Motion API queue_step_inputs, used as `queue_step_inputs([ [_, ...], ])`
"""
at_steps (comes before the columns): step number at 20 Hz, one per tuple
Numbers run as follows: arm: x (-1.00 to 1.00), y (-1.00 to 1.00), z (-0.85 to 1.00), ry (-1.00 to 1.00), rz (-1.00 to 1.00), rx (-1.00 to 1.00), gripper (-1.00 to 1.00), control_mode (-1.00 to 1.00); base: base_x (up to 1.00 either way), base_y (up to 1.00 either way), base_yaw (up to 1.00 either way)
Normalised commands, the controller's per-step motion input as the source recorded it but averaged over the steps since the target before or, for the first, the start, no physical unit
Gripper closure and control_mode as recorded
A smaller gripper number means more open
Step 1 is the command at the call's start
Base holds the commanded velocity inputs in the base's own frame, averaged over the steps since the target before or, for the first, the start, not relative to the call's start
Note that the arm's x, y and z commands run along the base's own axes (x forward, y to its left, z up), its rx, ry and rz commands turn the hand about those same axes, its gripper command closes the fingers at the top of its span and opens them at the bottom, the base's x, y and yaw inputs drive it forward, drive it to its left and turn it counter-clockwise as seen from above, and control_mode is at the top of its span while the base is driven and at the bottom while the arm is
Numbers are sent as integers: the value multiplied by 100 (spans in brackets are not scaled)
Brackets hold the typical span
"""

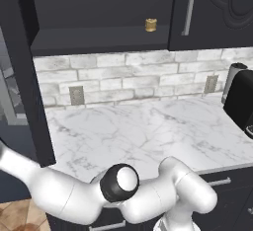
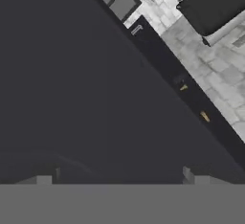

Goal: Pick the candle and candle from the dining table and place them in the open cabinet. Close the cabinet after placing the objects.

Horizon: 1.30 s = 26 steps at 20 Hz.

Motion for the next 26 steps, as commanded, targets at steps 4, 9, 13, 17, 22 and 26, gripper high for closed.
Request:
queue_step_inputs([
  [4, 0, -97, 3, -15, 19, 11, -100, -100, 0, 0, 0],
  [9, 0, -99, 0, -13, 23, 14, -100, -100, 0, 0, 0],
  [13, 0, -98, 0, -12, 25, 15, -100, -100, 0, 0, 0],
  [17, 5, -93, 1, -11, 28, 16, -100, -100, 0, 0, 0],
  [22, 13, -86, 2, -11, 30, 16, -100, -100, 0, 0, 0],
  [26, 17, -81, 0, -13, 33, 17, -100, -100, 0, 0, 0],
])
